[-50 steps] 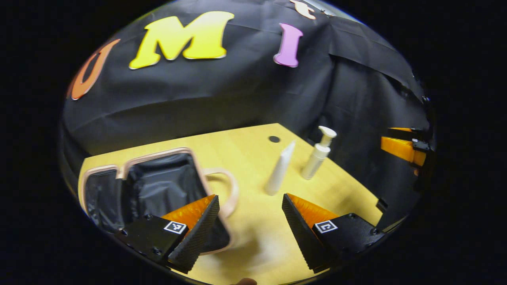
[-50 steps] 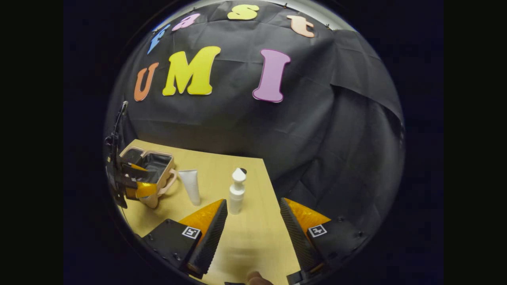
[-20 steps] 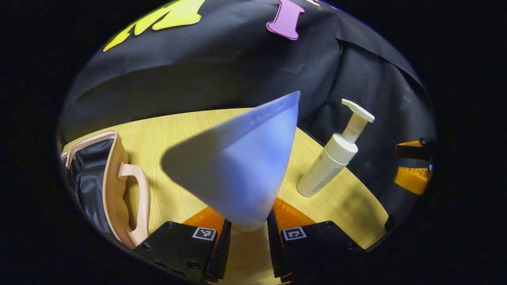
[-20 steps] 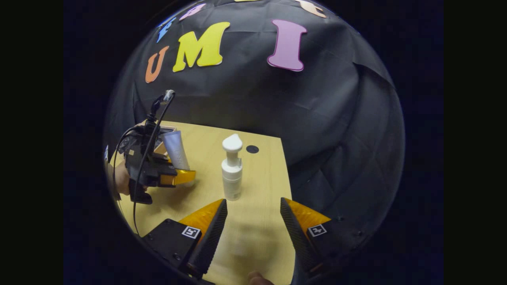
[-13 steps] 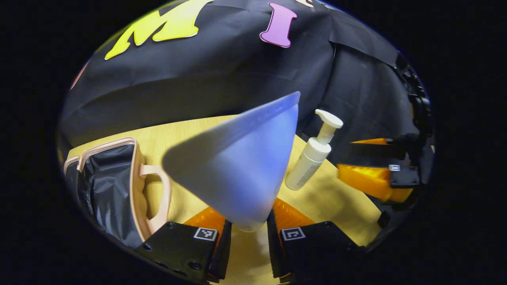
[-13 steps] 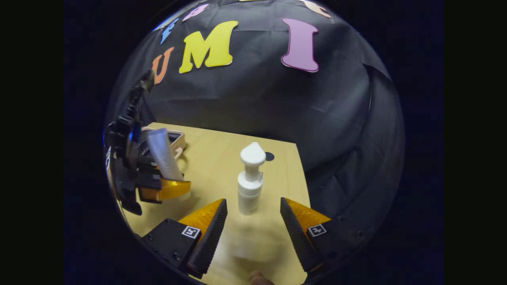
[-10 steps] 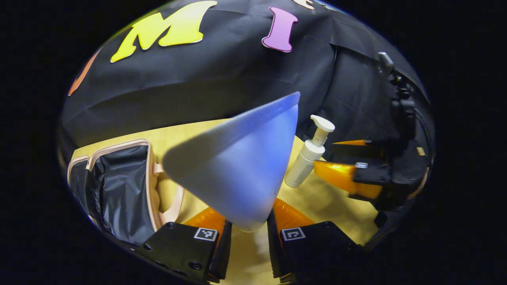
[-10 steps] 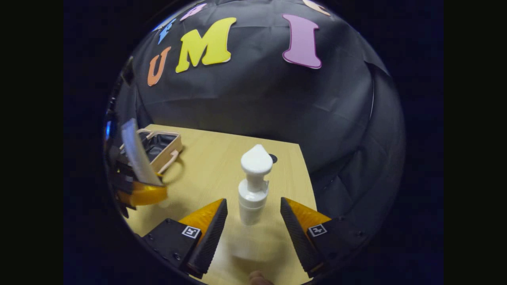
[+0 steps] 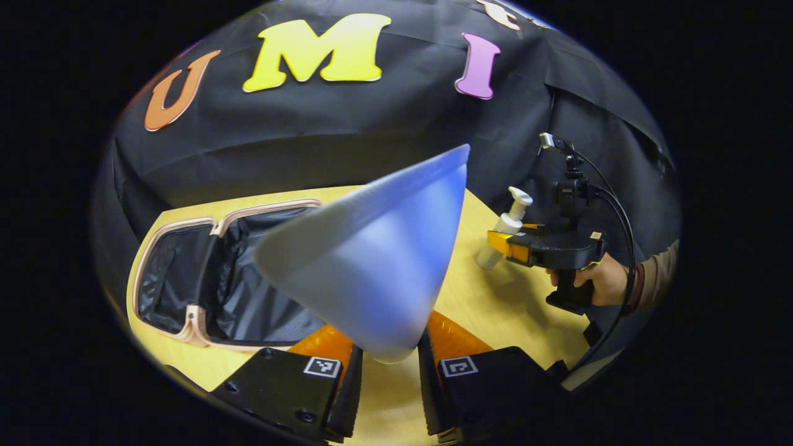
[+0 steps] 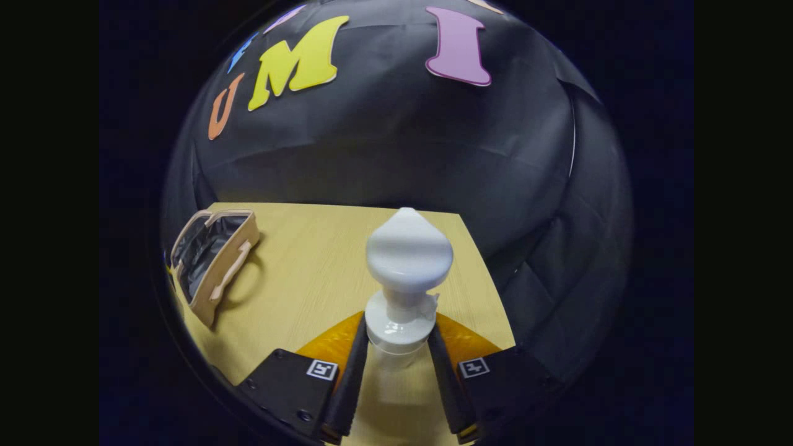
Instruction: First open the suitcase, pack the skin care products into it, and then close the suitcase.
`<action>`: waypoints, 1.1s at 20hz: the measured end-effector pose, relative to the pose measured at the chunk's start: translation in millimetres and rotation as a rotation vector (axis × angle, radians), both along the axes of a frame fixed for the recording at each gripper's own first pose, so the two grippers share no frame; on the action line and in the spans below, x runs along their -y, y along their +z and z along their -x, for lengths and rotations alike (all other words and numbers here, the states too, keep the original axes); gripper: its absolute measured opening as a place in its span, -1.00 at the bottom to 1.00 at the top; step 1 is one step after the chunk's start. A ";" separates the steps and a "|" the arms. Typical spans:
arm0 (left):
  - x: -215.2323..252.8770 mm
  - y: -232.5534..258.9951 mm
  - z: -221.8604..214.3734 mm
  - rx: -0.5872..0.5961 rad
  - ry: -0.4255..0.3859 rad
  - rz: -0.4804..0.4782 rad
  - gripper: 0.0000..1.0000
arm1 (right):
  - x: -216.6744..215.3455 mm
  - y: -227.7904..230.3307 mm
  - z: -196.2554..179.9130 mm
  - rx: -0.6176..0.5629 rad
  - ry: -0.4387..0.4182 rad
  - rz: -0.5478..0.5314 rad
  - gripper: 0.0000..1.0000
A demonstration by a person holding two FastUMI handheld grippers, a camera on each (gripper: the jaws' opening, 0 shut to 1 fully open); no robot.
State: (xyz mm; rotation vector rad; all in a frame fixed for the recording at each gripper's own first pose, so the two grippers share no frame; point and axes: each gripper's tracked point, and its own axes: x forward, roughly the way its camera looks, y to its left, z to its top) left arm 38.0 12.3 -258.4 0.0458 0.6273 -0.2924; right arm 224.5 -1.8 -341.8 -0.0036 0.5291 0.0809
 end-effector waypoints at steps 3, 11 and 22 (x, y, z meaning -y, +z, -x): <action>-38.6 11.1 -1.6 0.012 0.049 -0.015 -0.12 | -1.2 2.2 7.6 -0.009 -0.014 0.013 0.00; -150.1 4.8 -46.5 0.000 0.175 -0.058 -0.12 | -30.4 47.8 80.2 0.004 0.023 0.015 -0.10; -191.7 -77.1 -94.3 -0.234 0.200 -0.106 -0.11 | -96.0 81.8 154.4 -0.007 0.058 -0.026 -0.07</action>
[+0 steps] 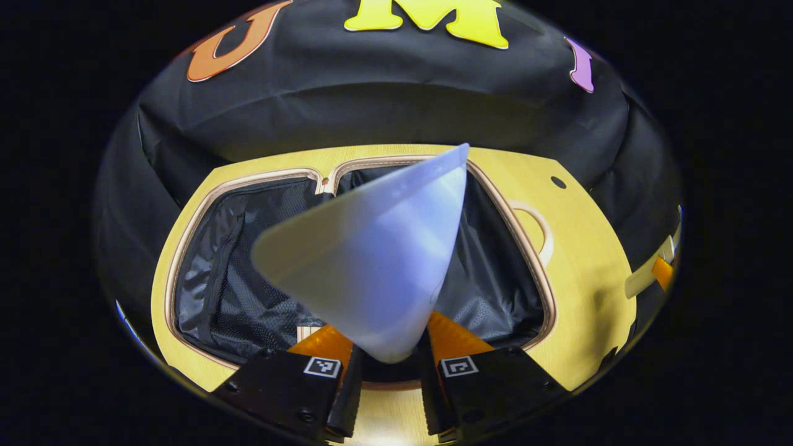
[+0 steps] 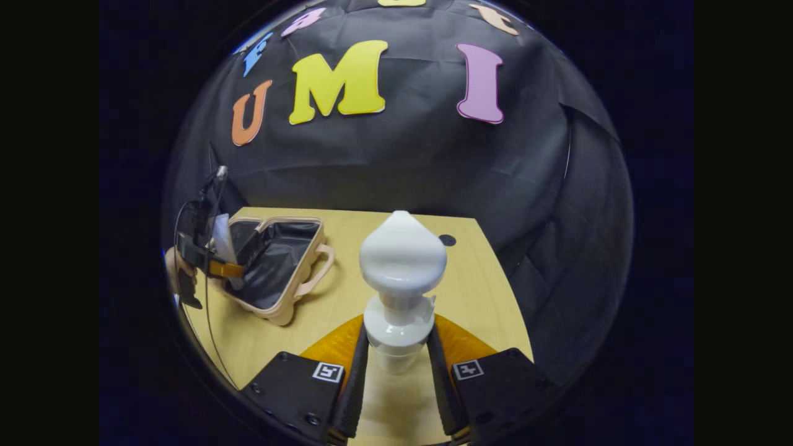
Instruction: First open the suitcase, pack the skin care products into it, and then close the suitcase.
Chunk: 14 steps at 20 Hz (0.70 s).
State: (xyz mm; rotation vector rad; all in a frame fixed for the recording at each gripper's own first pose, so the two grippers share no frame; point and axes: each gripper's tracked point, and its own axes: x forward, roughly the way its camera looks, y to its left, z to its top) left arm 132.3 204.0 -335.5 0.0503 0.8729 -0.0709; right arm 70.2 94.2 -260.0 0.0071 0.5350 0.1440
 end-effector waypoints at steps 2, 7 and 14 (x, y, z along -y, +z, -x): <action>2.5 -9.2 2.0 -0.039 0.003 0.015 -0.12 | -6.3 -0.7 3.7 0.001 0.008 0.012 -0.07; -0.6 -37.4 7.8 -0.150 0.044 0.038 -0.12 | -10.8 -3.5 2.2 -0.009 0.000 0.014 -0.07; 0.6 -37.5 -8.8 -0.189 0.049 0.007 -0.10 | -17.5 -11.7 3.2 -0.027 0.028 0.031 -0.07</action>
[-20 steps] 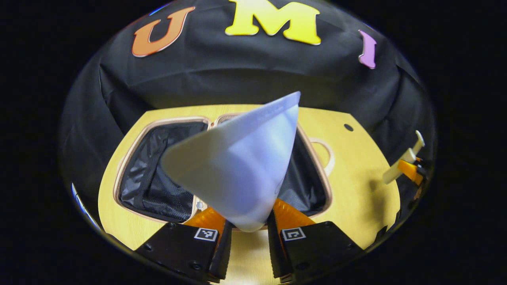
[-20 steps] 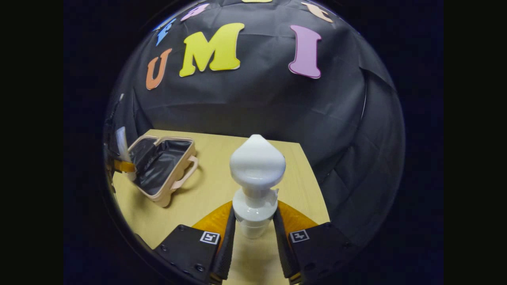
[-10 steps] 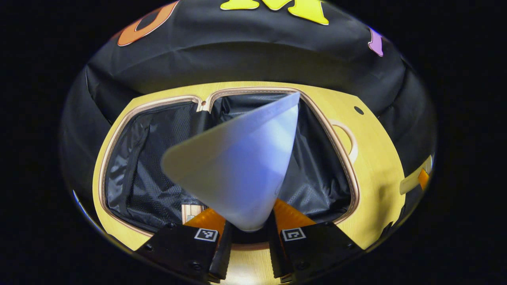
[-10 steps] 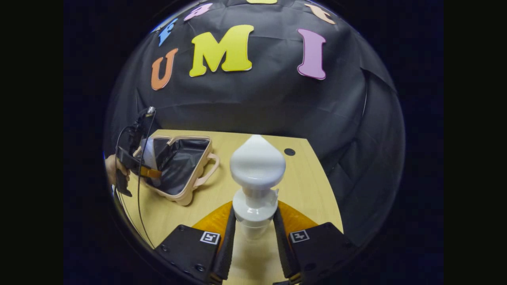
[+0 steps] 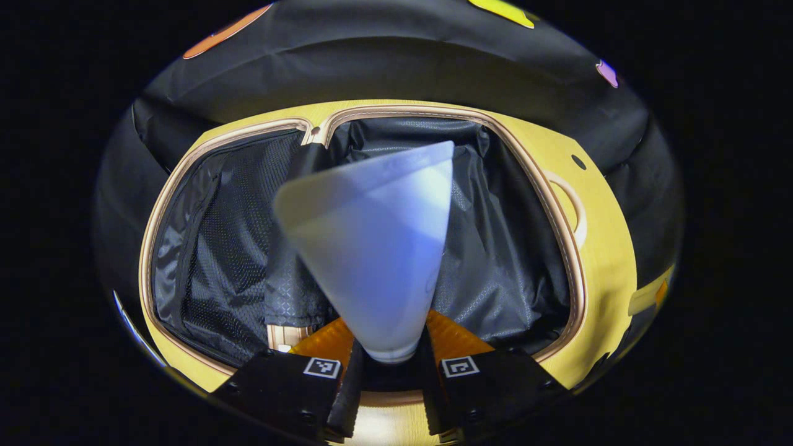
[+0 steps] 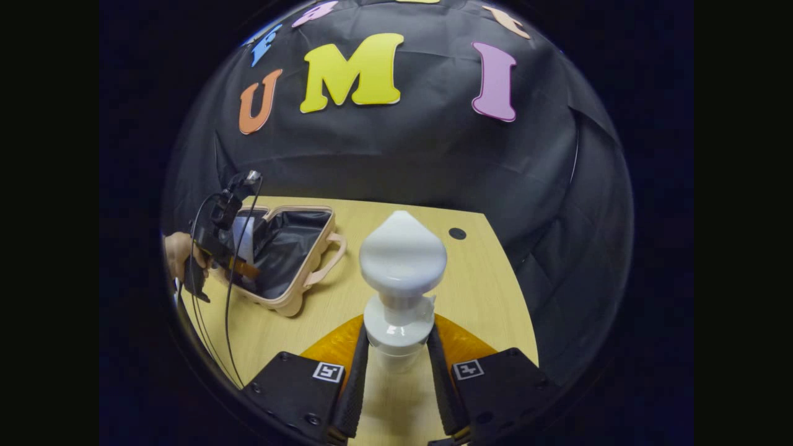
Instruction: First open the suitcase, pack the skin care products into it, and then close the suitcase.
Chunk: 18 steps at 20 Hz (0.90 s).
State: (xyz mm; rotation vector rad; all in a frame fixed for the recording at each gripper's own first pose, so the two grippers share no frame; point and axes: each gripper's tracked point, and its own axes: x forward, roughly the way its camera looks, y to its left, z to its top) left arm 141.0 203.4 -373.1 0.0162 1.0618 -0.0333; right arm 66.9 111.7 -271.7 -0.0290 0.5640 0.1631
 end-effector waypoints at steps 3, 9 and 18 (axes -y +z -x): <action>-1.2 -4.6 2.7 -0.037 0.011 -0.025 -0.08 | -4.0 1.6 -2.2 0.006 0.018 0.000 -0.07; -0.9 -14.0 2.4 -0.045 0.044 0.009 -0.07 | -4.1 2.5 -6.1 0.005 0.019 -0.008 -0.07; 8.6 41.5 -4.5 0.163 -0.018 0.042 0.52 | -73.7 32.8 -41.4 -0.010 0.057 -0.096 -0.10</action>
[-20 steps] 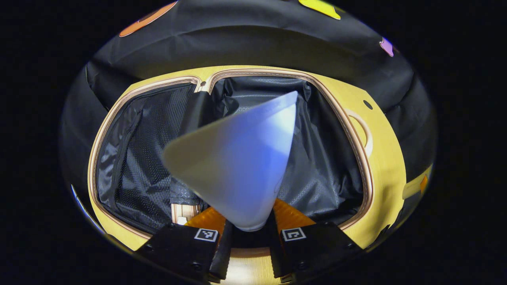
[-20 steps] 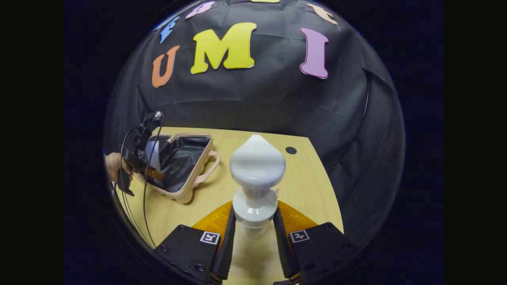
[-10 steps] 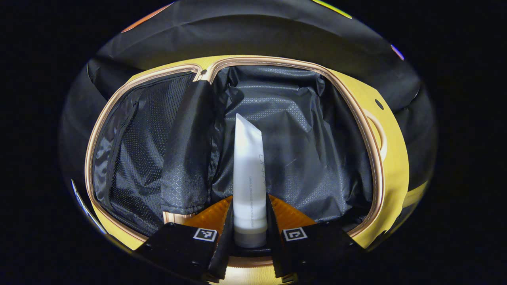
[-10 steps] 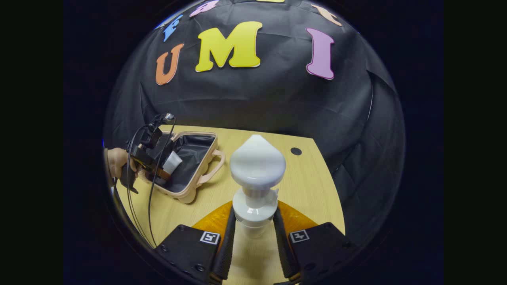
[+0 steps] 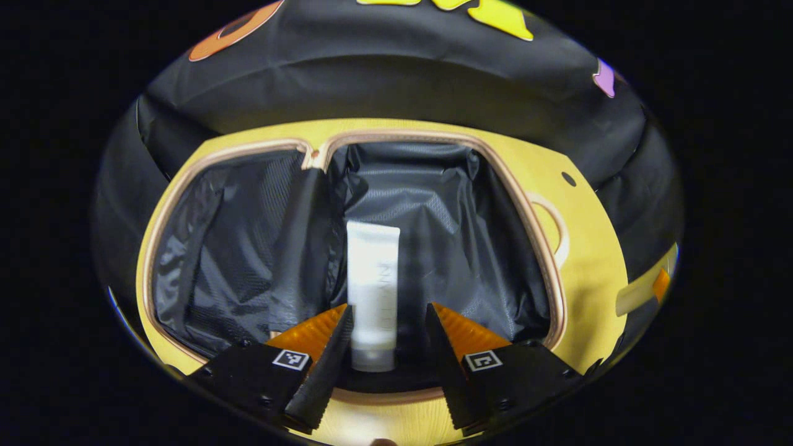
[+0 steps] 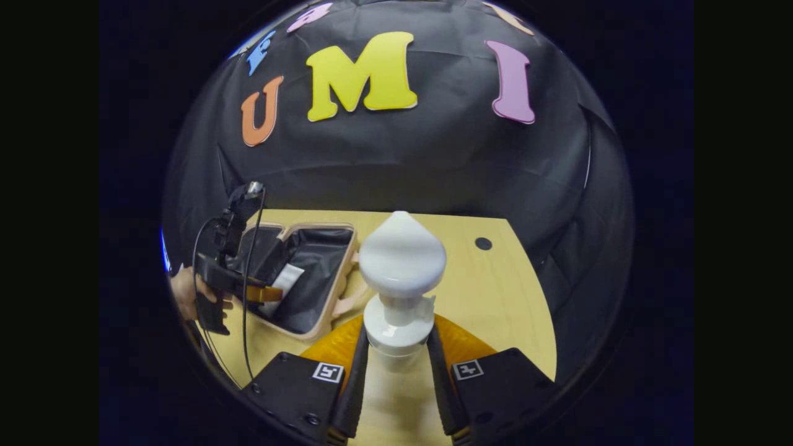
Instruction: First open the suitcase, pack the skin care products into it, and then close the suitcase.
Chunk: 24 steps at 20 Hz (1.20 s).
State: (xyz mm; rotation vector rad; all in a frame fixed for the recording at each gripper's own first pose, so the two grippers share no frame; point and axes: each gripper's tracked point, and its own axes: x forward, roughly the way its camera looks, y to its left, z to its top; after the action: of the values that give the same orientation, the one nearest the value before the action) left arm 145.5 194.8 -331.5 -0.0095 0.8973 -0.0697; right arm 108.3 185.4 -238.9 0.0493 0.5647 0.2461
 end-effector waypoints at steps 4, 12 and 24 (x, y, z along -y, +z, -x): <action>-5.0 49.7 4.4 0.179 -0.060 -0.001 0.86 | -69.9 15.0 -24.2 0.005 0.061 -0.034 -0.07; -58.0 129.9 38.5 0.498 -0.102 -0.073 0.92 | -172.0 -41.5 -34.4 -0.154 0.122 -0.017 -0.07; -115.2 189.4 73.6 0.703 -0.031 -0.070 0.91 | -210.6 -86.0 -64.0 -0.346 0.042 -0.008 -0.07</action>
State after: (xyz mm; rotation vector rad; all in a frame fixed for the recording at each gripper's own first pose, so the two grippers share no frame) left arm 71.9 310.0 -142.1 0.0894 0.1968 -0.0644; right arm 172.3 395.9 -325.0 0.0893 0.9101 0.2825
